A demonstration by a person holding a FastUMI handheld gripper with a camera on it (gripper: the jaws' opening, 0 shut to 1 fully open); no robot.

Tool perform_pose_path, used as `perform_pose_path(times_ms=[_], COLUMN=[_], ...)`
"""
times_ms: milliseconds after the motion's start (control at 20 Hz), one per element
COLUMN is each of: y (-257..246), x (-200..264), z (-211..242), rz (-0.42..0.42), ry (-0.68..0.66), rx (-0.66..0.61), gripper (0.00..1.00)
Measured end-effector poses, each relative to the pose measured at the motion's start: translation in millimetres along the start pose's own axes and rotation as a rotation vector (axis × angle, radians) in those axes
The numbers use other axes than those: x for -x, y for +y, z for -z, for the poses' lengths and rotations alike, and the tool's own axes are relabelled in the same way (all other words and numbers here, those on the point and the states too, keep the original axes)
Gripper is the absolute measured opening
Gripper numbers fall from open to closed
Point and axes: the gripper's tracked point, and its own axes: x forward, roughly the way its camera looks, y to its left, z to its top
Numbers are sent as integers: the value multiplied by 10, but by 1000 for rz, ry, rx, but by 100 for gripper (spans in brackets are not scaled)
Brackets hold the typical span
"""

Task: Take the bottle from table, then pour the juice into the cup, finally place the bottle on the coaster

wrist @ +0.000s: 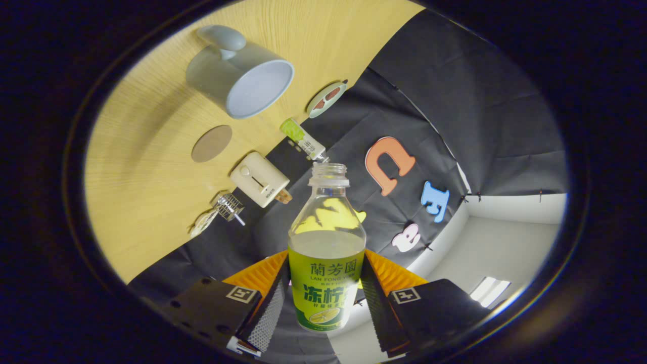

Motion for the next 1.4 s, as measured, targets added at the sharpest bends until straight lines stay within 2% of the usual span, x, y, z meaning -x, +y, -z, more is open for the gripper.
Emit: perform_pose_path(times_ms=[250,550,800,900,1150,1400], y=[-124,-144,-63,-38,174,516], x=[-60,5,-79,-106,-225,-315], z=[44,88,151,207,274,142], rz=[43,41,16,5,-70,-226], ry=[-1,4,34,61,149,186], rx=[-4,-5,-67,-136,-405,-768], gripper=[82,82,81,82,82,82])
